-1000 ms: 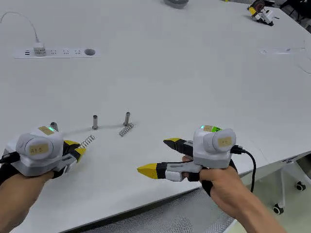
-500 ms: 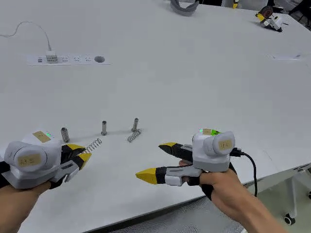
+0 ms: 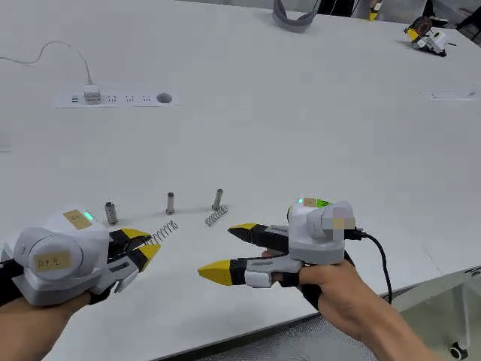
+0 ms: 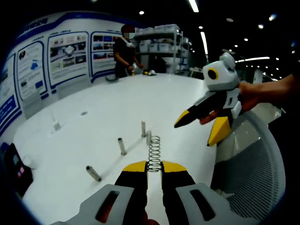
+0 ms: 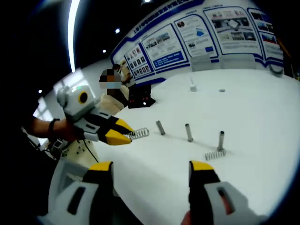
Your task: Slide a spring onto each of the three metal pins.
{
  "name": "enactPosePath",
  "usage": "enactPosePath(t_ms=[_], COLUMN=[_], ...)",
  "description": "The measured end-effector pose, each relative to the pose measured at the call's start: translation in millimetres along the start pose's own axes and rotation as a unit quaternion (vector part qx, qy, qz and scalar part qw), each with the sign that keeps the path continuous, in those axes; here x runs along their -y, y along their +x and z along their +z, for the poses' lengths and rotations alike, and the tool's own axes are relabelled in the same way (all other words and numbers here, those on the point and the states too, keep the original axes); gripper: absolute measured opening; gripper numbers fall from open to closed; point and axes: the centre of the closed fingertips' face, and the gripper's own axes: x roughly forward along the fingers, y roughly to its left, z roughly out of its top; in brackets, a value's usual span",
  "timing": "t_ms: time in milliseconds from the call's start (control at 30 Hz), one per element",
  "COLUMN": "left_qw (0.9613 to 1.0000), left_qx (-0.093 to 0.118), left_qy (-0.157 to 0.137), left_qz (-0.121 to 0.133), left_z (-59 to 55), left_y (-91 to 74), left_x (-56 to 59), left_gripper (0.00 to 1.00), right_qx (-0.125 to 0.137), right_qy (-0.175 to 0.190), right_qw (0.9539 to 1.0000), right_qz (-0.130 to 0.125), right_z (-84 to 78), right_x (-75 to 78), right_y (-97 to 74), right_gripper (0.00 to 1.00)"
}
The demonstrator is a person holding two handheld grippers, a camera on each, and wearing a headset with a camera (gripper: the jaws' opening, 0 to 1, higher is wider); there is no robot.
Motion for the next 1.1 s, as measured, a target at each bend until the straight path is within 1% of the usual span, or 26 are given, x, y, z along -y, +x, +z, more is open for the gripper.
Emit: enactPosePath(t_ms=[67, 200, 400, 467, 533, 600, 700, 833, 1100], left_qw=[1.0000, 1.0000, 0.9998, 0.9997, 0.9995, 0.9993, 0.9991, 0.9989, 0.9986], left_qx=[0.002, 0.003, 0.003, 0.002, 0.002, 0.001, 0.001, 0.005, 0.007], left_qy=[0.001, 0.000, 0.009, 0.013, 0.019, 0.026, 0.031, 0.035, 0.039], left_qz=[-0.004, -0.008, -0.018, -0.021, -0.024, -0.026, -0.030, -0.032, -0.034], left_z=[2.1, 3.8, 5.7, 6.2, 6.9, 7.0, 8.1, 12.0, 15.0], left_y=[0.6, 2.2, 4.8, 5.9, 7.0, 8.3, 9.4, 9.7, 9.8], left_x=[3.8, 8.0, 15.3, 17.4, 20.4, 22.7, 25.4, 27.0, 27.6], left_gripper=[0.10, 0.10, 0.10, 0.10, 0.10, 0.10, 0.10, 0.10, 0.10], right_qx=[0.007, 0.015, 0.035, 0.043, 0.053, 0.061, 0.062, 0.058, 0.064], right_qy=[0.007, 0.014, 0.038, 0.044, 0.059, 0.064, 0.076, 0.080, 0.082], right_qw=[0.9999, 0.9998, 0.9983, 0.9975, 0.9955, 0.9944, 0.9930, 0.9924, 0.9918], right_qz=[0.007, 0.009, 0.029, 0.036, 0.052, 0.057, 0.066, 0.073, 0.074], right_z=[3.9, 8.9, 18.5, 21.7, 26.0, 29.3, 29.8, 28.1, 30.7], right_x=[-1.5, -0.7, -5.6, -8.2, -13.5, -15.5, -17.7, -19.9, -18.7], right_y=[2.2, 5.3, 11.7, 13.2, 14.6, 15.4, 16.7, 17.9, 14.4], right_gripper=[0.63, 0.61, 0.55, 0.50, 0.41, 0.36, 0.31, 0.29, 0.25])
